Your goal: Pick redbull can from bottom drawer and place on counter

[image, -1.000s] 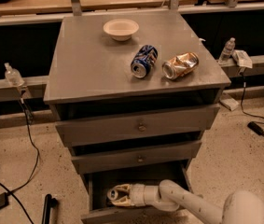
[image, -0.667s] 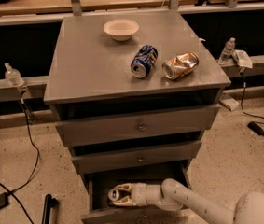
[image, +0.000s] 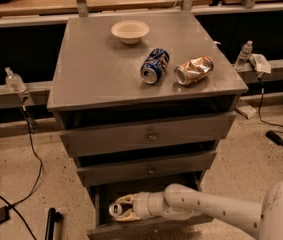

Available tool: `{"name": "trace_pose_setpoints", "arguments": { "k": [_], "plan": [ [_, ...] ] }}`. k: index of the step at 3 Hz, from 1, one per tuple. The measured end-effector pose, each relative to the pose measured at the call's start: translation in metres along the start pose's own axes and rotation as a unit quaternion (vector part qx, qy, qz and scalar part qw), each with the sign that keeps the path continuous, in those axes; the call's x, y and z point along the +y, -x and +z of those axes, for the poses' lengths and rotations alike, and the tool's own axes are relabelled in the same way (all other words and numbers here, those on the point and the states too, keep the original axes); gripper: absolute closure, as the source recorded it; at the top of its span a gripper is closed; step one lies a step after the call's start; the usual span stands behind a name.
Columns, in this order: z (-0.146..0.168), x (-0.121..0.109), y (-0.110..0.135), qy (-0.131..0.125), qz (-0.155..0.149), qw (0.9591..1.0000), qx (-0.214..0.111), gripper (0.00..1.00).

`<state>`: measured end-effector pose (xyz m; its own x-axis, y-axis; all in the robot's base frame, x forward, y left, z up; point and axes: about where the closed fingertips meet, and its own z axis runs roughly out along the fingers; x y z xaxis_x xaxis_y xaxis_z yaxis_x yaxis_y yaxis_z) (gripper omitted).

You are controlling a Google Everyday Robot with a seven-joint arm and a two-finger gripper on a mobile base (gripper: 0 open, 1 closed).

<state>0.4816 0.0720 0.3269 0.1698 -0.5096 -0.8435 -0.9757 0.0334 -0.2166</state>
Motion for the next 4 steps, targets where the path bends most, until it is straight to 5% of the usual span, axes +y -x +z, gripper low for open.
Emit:
{"name": "trace_pose_setpoints", "arguments": {
  "k": [1, 3, 4],
  "plan": [
    [-0.014, -0.017, 0.020, -0.003, -0.022, 0.9997, 0.010, 1.00],
    [-0.014, -0.015, 0.017, -0.006, -0.014, 0.9999, 0.006, 1.00],
    [-0.041, -0.019, 0.022, -0.026, 0.008, 0.9996, 0.006, 1.00]
  ]
}}
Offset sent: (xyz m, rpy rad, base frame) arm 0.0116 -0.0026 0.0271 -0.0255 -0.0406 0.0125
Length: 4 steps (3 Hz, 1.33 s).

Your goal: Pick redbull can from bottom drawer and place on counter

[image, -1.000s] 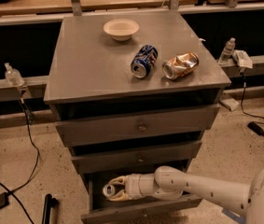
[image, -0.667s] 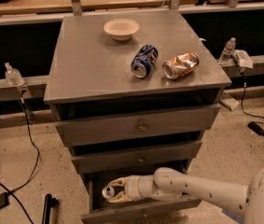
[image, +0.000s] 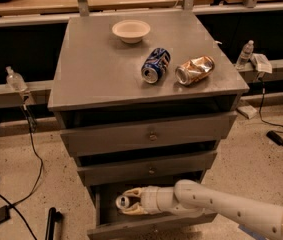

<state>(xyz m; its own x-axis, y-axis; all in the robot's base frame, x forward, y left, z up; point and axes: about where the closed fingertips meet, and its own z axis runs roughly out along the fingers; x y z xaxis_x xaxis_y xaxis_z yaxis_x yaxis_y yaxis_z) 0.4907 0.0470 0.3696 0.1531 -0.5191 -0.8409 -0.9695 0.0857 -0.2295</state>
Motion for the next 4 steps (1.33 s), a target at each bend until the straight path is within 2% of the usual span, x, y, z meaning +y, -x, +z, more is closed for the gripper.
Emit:
{"name": "trace_pose_setpoints", "arguments": {
  "k": [1, 2, 3, 4],
  "plan": [
    [-0.082, -0.008, 0.007, -0.048, 0.036, 0.9978, 0.028, 1.00],
    [-0.127, -0.032, 0.021, -0.050, 0.044, 0.9976, 0.019, 1.00],
    [-0.150, -0.049, 0.045, -0.027, 0.036, 0.9990, -0.006, 1.00],
    [-0.169, -0.064, 0.084, 0.013, 0.023, 0.9995, -0.017, 1.00]
  ]
}}
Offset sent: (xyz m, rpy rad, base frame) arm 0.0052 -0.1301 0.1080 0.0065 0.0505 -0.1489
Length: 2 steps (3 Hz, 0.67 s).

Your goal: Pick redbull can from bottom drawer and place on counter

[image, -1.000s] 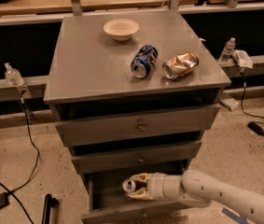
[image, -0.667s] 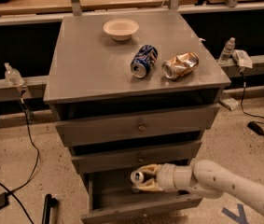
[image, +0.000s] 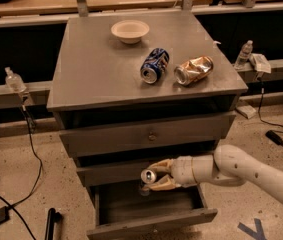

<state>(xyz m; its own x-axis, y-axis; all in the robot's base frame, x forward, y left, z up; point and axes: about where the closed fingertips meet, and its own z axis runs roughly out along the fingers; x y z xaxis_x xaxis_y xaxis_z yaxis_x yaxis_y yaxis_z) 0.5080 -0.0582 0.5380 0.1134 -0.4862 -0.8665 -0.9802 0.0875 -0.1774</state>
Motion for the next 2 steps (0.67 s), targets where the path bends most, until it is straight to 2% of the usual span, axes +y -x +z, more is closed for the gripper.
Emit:
{"name": "trace_pose_setpoints", "arguments": {
  "k": [1, 2],
  "plan": [
    [-0.020, -0.009, 0.053, 0.033, -0.024, 0.9991, 0.007, 1.00],
    [-0.032, -0.013, 0.083, 0.045, -0.040, 0.9980, 0.018, 1.00]
  ]
}}
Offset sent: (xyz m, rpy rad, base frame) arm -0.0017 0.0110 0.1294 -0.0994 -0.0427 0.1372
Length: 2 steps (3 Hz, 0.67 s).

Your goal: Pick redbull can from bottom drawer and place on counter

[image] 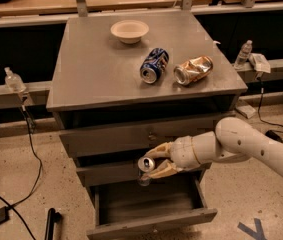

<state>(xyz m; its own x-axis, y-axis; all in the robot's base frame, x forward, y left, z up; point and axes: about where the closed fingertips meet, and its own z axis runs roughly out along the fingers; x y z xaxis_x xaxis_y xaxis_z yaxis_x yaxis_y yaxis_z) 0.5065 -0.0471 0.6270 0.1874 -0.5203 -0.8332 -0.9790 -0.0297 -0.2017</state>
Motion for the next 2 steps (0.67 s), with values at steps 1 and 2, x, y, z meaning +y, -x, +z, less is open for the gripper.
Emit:
{"name": "trace_pose_setpoints", "arguments": {
  "k": [1, 2],
  "plan": [
    [-0.0157, -0.0039, 0.0413, 0.005, -0.022, 0.9996, 0.019, 1.00],
    [-0.0178, -0.0064, 0.0469, 0.004, -0.024, 0.9995, 0.019, 1.00]
  ]
}}
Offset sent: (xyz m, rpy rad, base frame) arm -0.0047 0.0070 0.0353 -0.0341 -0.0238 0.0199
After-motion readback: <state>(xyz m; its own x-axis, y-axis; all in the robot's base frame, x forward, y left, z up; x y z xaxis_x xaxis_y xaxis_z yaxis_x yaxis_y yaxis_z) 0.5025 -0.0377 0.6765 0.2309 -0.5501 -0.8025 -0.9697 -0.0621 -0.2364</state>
